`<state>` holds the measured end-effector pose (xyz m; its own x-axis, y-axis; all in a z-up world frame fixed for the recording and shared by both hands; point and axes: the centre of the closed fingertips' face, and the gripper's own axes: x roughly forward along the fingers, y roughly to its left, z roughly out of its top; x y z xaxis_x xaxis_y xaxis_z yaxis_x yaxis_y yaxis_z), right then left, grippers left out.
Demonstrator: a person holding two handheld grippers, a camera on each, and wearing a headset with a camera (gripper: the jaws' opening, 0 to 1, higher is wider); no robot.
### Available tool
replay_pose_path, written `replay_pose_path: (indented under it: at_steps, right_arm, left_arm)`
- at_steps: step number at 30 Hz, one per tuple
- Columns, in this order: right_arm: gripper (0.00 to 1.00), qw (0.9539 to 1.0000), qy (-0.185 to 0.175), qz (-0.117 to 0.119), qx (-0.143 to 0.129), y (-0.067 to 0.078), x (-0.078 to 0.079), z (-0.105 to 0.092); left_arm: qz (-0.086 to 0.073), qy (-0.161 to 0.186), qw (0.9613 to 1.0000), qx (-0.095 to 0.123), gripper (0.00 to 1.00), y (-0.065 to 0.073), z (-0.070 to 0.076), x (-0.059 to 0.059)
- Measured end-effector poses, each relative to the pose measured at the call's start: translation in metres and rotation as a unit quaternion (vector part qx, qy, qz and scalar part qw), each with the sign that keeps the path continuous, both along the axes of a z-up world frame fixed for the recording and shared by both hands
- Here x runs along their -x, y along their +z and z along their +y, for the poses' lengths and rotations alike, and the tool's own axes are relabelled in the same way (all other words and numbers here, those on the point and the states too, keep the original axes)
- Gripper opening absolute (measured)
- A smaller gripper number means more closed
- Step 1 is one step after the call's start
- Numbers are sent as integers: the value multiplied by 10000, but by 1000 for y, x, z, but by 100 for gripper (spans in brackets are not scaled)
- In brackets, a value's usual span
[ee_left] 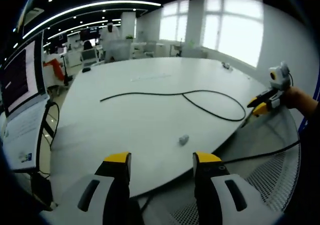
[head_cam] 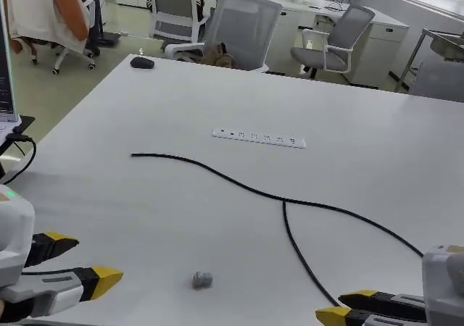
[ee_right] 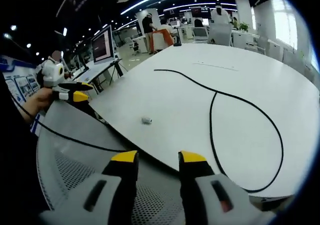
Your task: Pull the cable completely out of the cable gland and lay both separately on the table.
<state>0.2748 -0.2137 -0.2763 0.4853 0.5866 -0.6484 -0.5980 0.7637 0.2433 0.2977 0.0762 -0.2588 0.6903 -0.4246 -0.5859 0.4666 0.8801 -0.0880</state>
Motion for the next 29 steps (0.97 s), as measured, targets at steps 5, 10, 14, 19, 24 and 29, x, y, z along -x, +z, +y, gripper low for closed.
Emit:
replay_pose_path:
  at_steps: [5,10,14,19,24,29]
  right_arm:
    - [32,10000,31,35,28,-1,1,-1]
    - [30,9999,116,39,85,-1,3,0]
    - [30,9997,208,36,114,-2,5,1]
    - [29,9994,270,93,193,-6,6,2]
    - [29,9988,358,123,320,-8,7,3]
    - [29,9982,403,152,418,-10,8,2]
  left_arm:
    - [-110,-194,9997,-141,50,6,-10,2]
    - [-6,-132,9999,-110,49,1,-9,3]
    - [-31,-140,9999,-51,48,4,-11,3]
    - [-13,-116,9999,-41,48,3,-11,4]
    - [-5,-146,9999,-60,48,3,-11,4]
    - [18,-159,9999,-32,48,2,-11,4]
